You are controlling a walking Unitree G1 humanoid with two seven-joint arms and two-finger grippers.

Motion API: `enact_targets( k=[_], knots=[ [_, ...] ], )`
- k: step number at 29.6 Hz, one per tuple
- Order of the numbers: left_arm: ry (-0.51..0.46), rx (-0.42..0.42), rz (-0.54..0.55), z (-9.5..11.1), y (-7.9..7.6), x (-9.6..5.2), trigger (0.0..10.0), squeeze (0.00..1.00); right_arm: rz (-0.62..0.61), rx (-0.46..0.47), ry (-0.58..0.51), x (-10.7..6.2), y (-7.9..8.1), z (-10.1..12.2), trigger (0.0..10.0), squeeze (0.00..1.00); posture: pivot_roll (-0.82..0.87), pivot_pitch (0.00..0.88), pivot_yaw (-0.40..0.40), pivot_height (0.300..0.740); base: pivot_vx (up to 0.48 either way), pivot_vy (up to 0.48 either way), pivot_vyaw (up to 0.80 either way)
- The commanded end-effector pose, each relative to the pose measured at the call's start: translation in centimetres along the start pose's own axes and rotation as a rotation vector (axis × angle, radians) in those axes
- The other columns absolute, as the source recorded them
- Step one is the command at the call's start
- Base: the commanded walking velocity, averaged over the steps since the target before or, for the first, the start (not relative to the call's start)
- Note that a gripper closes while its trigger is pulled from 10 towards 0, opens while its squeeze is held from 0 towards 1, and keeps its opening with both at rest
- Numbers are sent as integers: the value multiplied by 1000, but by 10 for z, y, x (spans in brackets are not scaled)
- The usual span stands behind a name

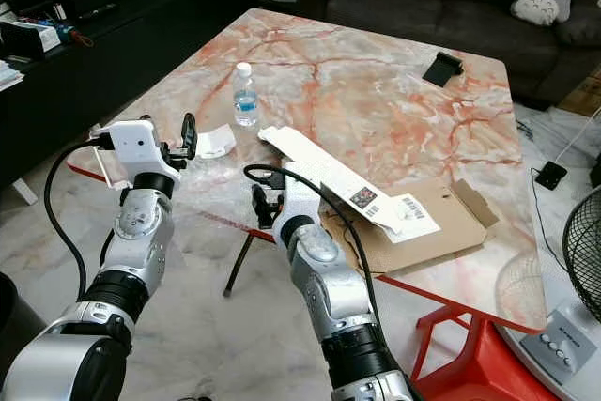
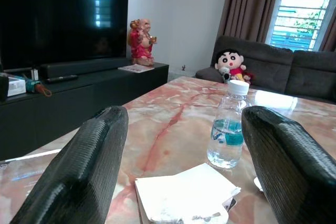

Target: Picking trash to rubbish bin

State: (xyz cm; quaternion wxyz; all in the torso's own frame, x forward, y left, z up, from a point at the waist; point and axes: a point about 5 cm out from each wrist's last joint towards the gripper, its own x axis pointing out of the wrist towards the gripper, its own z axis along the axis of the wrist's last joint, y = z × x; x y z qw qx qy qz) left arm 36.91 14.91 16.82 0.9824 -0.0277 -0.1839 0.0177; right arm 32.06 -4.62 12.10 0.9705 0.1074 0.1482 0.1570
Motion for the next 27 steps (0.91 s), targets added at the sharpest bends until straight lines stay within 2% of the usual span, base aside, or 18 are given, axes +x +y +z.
enact_targets(
  k=[1, 2, 4, 9, 20, 21, 22, 27],
  knots=[
    [-2, -4, -16, 2, -5, 3, 10000, 0, 0, 28, -6, -1, 5, 0, 10000, 0, -95, 23, -69, 740, 0, 0, 0],
    [-2, -4, -17, 2, -5, 3, 10000, 0, -1, 28, -2, -1, 4, -1, 10000, 1000, -95, 23, -69, 740, 0, 0, 0],
    [-1, -4, -19, 2, -6, 4, 10000, 0, -12, 8, 14, 0, 3, -3, 10000, 1000, -95, 23, -69, 740, 0, 0, 0],
    [-1, -5, -20, 2, -6, 3, 10000, 0, -26, 40, 32, 3, 0, -8, 10000, 1000, -92, 26, -68, 740, 0, 0, 0],
    [-2, -1, -16, 1, -4, 0, 10000, 0, -40, 40, 43, 10, -3, -11, 10000, 1000, -81, 38, -72, 740, 0, 0, 0],
    [-4, 0, -16, 1, -3, 0, 10000, 0, -39, 50, 36, 11, -3, -9, 10000, 133, -80, 40, -71, 740, 0, 0, 0],
    [-4, 1, -16, 1, -3, 0, 10000, 0, -39, 54, 35, 12, -3, -9, 10000, 0, -80, 40, -71, 740, 0, 0, 0],
    [-5, 2, -19, 1, -3, -1, 10000, 0, -53, 106, 18, 17, -6, -4, 10000, 0, -77, 48, -71, 740, 0, 0, 0]
  ],
)
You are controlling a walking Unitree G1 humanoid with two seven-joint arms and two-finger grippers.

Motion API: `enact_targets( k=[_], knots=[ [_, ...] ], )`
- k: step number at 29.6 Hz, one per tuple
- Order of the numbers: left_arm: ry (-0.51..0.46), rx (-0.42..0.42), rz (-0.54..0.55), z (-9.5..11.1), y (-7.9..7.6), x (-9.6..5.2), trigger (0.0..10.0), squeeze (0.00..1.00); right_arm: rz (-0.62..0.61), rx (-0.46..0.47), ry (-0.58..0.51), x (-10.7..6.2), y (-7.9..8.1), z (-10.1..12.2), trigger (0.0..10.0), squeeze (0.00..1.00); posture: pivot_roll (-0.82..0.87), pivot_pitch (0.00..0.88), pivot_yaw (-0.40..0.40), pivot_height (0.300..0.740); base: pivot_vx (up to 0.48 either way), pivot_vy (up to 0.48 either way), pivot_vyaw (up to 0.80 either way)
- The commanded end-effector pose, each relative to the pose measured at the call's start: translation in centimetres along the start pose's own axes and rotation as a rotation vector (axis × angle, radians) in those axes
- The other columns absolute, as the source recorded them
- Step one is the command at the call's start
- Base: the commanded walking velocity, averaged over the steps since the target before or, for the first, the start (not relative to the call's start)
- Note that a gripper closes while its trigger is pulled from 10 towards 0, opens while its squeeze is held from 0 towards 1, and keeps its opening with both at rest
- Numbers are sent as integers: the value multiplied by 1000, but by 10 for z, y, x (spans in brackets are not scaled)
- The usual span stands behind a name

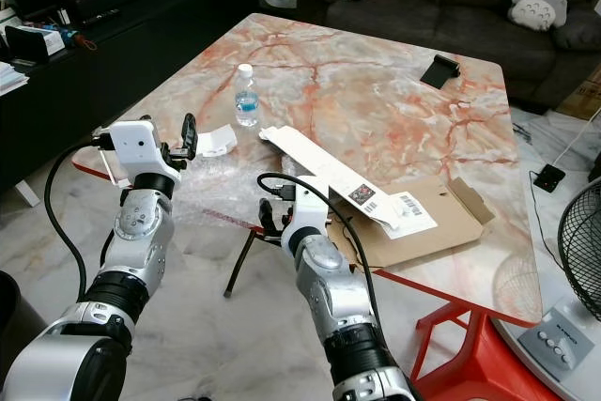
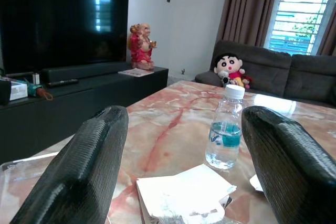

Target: Picking trash to rubbish bin

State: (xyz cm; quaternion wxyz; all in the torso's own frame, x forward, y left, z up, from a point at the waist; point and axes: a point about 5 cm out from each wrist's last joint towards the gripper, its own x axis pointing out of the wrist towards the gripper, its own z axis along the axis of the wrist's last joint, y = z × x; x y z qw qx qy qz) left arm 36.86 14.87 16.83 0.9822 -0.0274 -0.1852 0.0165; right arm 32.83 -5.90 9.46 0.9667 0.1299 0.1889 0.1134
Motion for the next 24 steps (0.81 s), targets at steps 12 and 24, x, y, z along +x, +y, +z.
enact_targets(
  k=[12, 24],
  knots=[
    [-3, 3, -18, 0, -3, -3, 10000, 0, 69, 93, -61, 13, 25, 25, 10000, 0, -70, 64, -75, 740, 0, 0, 0],
    [-2, 3, -25, -1, -5, -8, 10000, 0, 116, 149, -76, 18, 39, 35, 10000, 0, -67, 90, -86, 740, 0, 0, 0]
  ],
)
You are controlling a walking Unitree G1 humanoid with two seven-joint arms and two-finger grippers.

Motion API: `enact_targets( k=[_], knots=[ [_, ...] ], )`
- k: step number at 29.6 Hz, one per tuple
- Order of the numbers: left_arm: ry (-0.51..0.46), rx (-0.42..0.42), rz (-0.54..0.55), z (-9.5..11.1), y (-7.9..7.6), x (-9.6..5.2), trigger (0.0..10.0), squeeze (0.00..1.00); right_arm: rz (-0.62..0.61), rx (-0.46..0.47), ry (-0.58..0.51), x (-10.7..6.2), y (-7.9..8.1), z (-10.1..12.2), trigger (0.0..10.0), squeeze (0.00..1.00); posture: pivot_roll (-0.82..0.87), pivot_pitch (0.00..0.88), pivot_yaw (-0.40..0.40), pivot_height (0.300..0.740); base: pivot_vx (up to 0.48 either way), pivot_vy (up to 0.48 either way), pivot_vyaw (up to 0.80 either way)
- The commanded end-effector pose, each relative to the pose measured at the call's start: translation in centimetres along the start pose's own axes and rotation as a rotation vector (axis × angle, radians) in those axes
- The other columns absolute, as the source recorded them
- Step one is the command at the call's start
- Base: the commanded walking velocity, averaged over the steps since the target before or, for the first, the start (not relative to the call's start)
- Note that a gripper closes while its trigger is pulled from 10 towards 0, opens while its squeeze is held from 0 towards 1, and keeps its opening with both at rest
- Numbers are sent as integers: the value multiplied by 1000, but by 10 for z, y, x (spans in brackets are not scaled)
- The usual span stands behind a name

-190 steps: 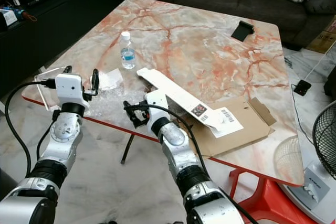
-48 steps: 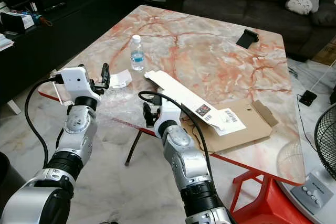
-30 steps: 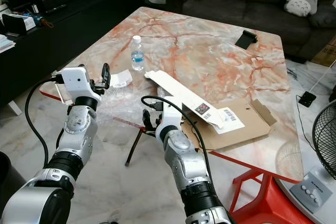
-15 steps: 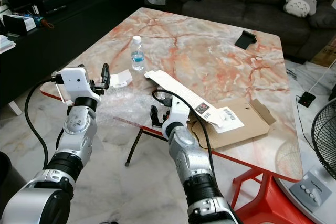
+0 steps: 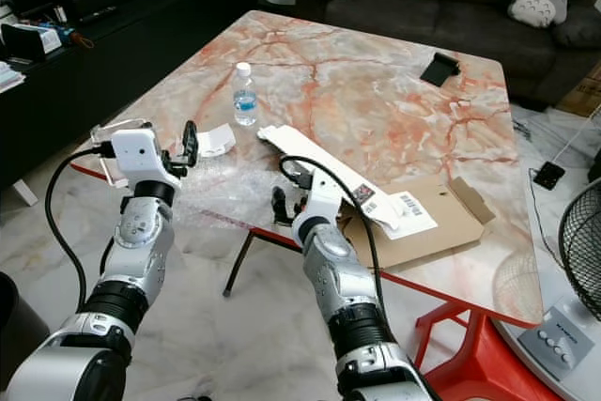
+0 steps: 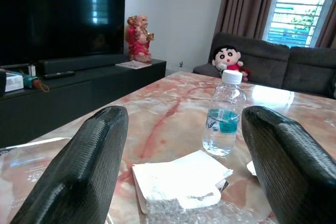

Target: Picking trash to rubbish bin

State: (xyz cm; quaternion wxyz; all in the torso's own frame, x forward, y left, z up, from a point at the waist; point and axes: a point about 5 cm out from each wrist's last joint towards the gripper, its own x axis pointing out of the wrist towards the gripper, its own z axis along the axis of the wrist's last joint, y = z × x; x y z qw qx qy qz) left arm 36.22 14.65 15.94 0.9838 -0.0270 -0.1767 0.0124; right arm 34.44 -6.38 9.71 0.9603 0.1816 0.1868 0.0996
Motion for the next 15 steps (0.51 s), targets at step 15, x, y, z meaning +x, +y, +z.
enact_targets(
  k=[15],
  knots=[
    [-20, -2, -19, 5, -7, 1, 10000, 0, 181, 70, -86, 5, 61, 40, 10000, 0, -72, 85, -103, 740, 0, 0, 0]
  ],
)
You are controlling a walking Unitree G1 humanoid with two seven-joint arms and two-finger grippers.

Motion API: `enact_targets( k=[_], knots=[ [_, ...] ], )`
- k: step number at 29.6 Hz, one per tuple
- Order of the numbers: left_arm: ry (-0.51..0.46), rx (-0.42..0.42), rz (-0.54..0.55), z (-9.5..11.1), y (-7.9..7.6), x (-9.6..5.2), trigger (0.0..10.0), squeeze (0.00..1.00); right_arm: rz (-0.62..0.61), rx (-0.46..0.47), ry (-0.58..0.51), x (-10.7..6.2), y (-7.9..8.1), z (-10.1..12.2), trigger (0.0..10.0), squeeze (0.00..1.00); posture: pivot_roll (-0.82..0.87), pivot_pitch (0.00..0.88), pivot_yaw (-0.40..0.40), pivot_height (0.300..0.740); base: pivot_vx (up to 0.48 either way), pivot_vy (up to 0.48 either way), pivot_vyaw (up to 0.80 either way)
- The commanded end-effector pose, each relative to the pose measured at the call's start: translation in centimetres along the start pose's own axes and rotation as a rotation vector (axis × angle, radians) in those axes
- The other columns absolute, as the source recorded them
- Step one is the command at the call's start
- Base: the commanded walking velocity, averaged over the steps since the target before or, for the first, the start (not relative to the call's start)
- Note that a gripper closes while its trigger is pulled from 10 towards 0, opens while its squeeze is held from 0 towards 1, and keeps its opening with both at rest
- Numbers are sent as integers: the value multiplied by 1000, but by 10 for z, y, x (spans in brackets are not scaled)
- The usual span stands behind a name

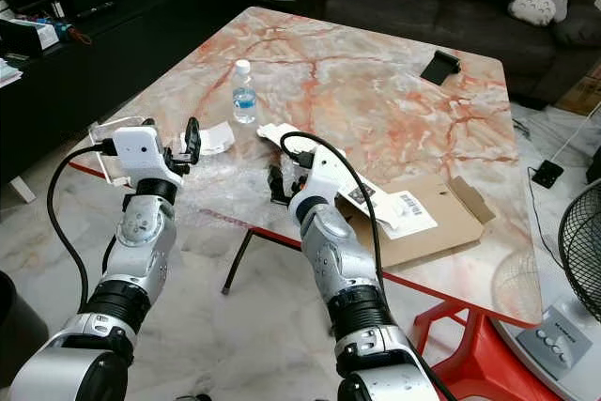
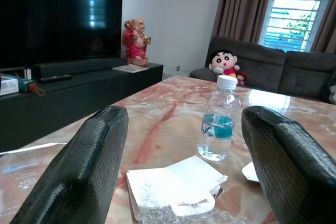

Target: Picking trash to rubbish bin

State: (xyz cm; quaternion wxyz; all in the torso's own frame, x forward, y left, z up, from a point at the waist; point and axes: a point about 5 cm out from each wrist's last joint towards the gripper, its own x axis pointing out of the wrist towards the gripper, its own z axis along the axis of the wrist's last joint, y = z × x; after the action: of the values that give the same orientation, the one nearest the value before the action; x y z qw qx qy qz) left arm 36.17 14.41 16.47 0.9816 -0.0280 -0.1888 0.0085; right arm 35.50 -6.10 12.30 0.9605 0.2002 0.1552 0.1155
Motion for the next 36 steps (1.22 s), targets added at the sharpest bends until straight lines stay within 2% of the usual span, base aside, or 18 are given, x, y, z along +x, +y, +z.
enact_targets(
  k=[1, 11, 14, 36],
  knots=[
    [4, 2, -11, 0, -4, 0, 10000, 0, 131, 48, -24, 7, 51, 12, 10000, 0, -72, 85, -103, 740, 0, 0, 0],
    [3, 6, -10, 0, -3, -3, 10000, 0, 140, 39, 6, 9, 53, 6, 10000, 0, -67, 90, -108, 740, 0, 0, 0],
    [10, 7, -15, -1, -4, -3, 10000, 0, 120, -12, 19, 9, 52, 3, 10000, 0, -72, 98, -110, 740, 0, 0, 0],
    [24, 14, -29, -3, -8, -11, 10000, 0, 86, -12, 79, 12, 49, -18, 10000, 0, -68, 118, -129, 740, 0, 0, 0]
  ],
)
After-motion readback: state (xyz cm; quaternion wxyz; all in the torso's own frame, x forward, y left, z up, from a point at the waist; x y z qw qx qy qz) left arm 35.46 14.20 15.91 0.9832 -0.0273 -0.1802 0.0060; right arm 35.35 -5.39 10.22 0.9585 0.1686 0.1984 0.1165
